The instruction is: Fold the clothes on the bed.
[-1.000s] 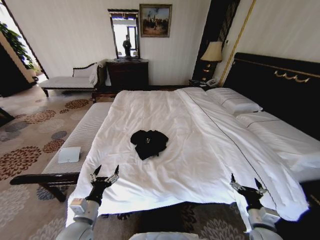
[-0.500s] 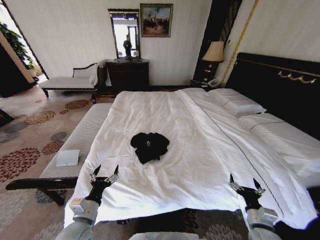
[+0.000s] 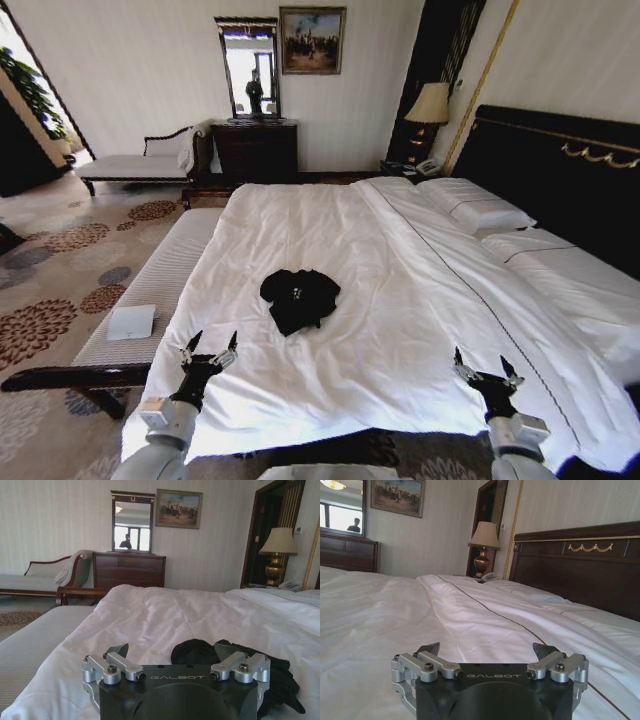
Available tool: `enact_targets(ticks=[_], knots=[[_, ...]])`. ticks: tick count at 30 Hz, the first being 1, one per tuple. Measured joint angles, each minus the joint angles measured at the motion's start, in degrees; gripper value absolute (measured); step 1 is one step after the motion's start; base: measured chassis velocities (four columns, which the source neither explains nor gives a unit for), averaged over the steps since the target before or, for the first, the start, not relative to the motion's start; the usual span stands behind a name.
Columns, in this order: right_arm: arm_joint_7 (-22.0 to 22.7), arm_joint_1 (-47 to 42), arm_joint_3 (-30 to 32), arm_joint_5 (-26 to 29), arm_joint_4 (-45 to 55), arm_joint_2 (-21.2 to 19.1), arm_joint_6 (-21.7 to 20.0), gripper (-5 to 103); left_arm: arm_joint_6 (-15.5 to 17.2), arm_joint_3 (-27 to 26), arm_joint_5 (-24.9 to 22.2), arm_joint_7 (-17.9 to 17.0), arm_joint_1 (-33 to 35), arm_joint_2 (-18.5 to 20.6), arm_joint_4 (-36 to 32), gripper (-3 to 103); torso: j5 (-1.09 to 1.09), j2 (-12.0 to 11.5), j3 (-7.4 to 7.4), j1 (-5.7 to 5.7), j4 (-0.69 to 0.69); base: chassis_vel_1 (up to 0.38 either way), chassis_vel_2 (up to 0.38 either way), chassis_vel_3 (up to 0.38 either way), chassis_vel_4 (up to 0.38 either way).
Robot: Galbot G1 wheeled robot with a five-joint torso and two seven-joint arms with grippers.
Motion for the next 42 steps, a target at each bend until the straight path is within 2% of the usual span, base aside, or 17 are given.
enact_targets(ticks=[11, 15, 17, 22, 24, 25, 28, 29, 31, 34, 35, 37, 38, 40, 41, 42], knots=[[0.22, -0.23, -1.33, 0.61, 0.15, -0.10, -0.87, 100, -0.08, 0.05, -0.02, 0.00, -0.18, -0.07, 0.70, 98, 0.00, 0.00, 0.00, 0.01, 0.00, -0.025, 0.021, 0.024, -0.031], [1.57, 0.82, -3.11, 0.00, 0.54, -2.51, -4.19, 100, -0.10, 0.15, -0.05, -0.05, -0.25, -0.11, 1.80, 98, 0.00, 0.00, 0.00, 0.00, 0.00, 0.000, 0.000, 0.000, 0.000], [1.77, 1.29, -3.58, -0.27, 0.47, -3.31, -4.50, 100, -0.10, 0.34, 0.16, -0.07, -0.24, -0.04, 2.12, 98, -0.01, 0.01, 0.00, 0.00, 0.00, 0.000, 0.000, 0.000, 0.000], [2.23, 6.32, -6.50, 0.48, -1.93, -8.37, -3.05, 100, -0.16, 0.87, 0.97, -0.12, -0.16, 0.21, 3.26, 98, 0.01, 0.00, 0.00, 0.01, 0.01, 0.000, 0.000, 0.000, 0.000], [2.54, 9.68, -8.94, 4.71, -2.30, -11.76, -6.02, 100, -0.16, 0.78, 0.97, -0.24, -0.22, 0.16, 3.76, 98, 0.01, 0.00, 0.00, 0.01, 0.00, 0.000, 0.000, 0.000, 0.000], [2.54, 9.68, -8.94, 4.71, -2.30, -11.76, -6.02, 100, -0.16, 0.78, 0.97, -0.24, -0.22, 0.16, 3.76, 98, 0.01, 0.00, 0.00, 0.01, 0.00, 0.000, 0.000, 0.000, 0.000], [2.14, 13.29, -12.64, 11.78, -2.66, -16.83, -11.31, 100, -0.32, 1.08, 1.63, -0.31, -0.38, 0.67, 4.55, 98, 0.01, 0.00, 0.00, 0.01, 0.02, 0.000, 0.000, 0.000, 0.000], [2.03, 15.72, -15.23, 16.01, -3.29, -20.26, -14.38, 100, -0.48, 1.64, 2.09, -0.30, -0.80, 1.26, 5.14, 98, 0.00, 0.00, 0.00, 0.00, 0.02, 0.000, 0.000, 0.000, 0.000], [2.03, 17.02, -16.49, 18.20, -3.75, -21.86, -15.98, 100, -0.50, 1.95, 2.17, -0.31, -1.07, 1.52, 5.40, 98, 0.00, 0.00, 0.00, 0.01, 0.01, 0.000, 0.000, 0.000, 0.000], [2.32, 22.69, -21.10, 29.36, -5.88, -27.31, -22.54, 100, -0.53, 3.52, 1.07, -0.35, -2.22, 2.56, 6.11, 98, 0.01, 0.00, 0.01, 0.01, 0.00, 0.000, 0.000, 0.000, 0.000], [2.32, 22.69, -21.10, 29.36, -5.88, -27.31, -22.54, 100, -0.53, 3.52, 1.07, -0.35, -2.22, 2.56, 6.11, 98, 0.01, 0.00, 0.01, 0.01, 0.00, 0.000, 0.000, 0.000, 0.000], [1.92, 27.03, -23.52, 37.88, -7.69, -30.18, -26.72, 100, -0.70, 4.76, 0.37, -0.35, -2.99, 3.29, 6.60, 95, 0.01, 0.00, 0.01, 0.01, 0.01, 0.000, 0.000, 0.000, 0.000], [1.28, 29.23, -24.58, 41.21, -8.79, -31.20, -28.36, 100, -0.74, 5.36, 0.35, -0.33, -3.34, 3.77, 6.96, 97, 0.00, 0.00, 0.01, 0.01, -0.02, 0.000, 0.000, 0.000, 0.000], [-0.37, 34.94, -27.66, 46.76, -12.10, -32.57, -30.89, 100, -0.92, 6.16, 0.91, -0.24, -3.55, 4.84, 7.82, 98, -0.01, 0.00, 0.00, 0.01, -0.02, 0.000, 0.000, 0.000, 0.000], [-0.37, 34.94, -27.66, 46.76, -12.10, -32.57, -30.89, 100, -0.92, 6.16, 0.91, -0.24, -3.55, 4.84, 7.82, 98, -0.01, 0.00, 0.00, 0.01, -0.02, 0.000, 0.000, 0.000, 0.000], [-1.68, 39.71, -30.60, 50.47, -15.90, -33.04, -32.39, 100, -1.25, 6.47, 1.08, -0.27, -3.53, 5.93, 8.46, 101, -0.02, 0.00, 0.01, 0.00, 0.02, 0.000, 0.000, 0.000, 0.000]])
